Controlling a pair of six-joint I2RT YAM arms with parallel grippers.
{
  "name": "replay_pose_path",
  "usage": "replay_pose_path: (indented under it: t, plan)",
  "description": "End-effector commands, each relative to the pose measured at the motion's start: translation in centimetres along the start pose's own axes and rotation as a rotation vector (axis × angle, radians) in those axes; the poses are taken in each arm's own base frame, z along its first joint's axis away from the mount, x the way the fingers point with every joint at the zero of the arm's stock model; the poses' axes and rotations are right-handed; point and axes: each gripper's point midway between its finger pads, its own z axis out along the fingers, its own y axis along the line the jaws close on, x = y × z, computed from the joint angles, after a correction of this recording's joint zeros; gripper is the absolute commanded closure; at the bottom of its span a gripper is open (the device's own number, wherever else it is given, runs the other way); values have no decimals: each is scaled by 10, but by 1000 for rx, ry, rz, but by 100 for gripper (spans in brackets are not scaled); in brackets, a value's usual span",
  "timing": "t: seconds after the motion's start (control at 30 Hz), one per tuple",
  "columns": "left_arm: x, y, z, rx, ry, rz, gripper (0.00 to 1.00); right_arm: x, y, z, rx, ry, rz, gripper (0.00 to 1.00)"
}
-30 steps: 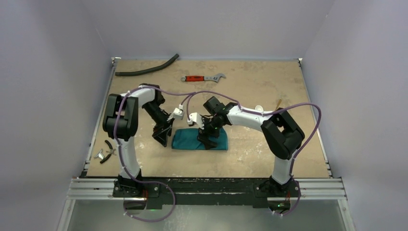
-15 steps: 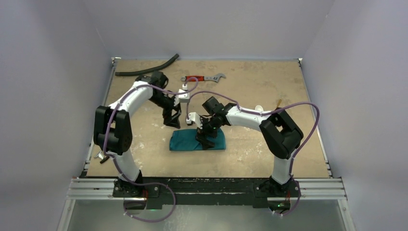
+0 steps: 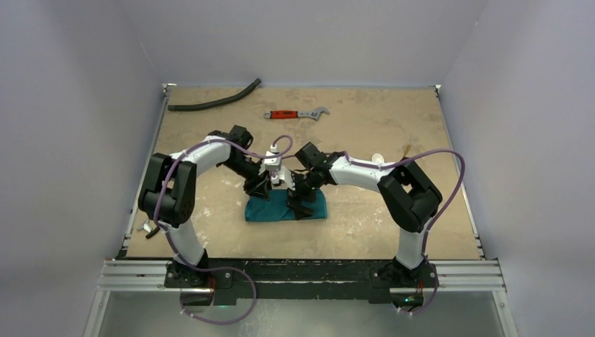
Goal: Fold the napkin into a case and place the utensils inside
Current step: Turn over the smaller rectangle folded napkin at the center of the board.
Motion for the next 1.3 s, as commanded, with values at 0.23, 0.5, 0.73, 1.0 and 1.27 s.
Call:
replay_pose_path:
  t: [0.23,0.5,0.73,1.0,1.27]
  plan:
    - [105,27,1,-224,425,136,55,6,23,14,-193,-101,100,1]
    - [94,29,-6,-259,446,192,52,1,20,12,-199,-138,102,1]
    - [4,33,-39,-165,188,83,43,5,17,12,-190,-116,114,1]
    - [-71,50,-113,-313,-96,-28,21,6,13,13,-159,-118,109,1]
    - [-51,4,-103,-285,-99,71,5,3,12,13,-153,-130,108,1]
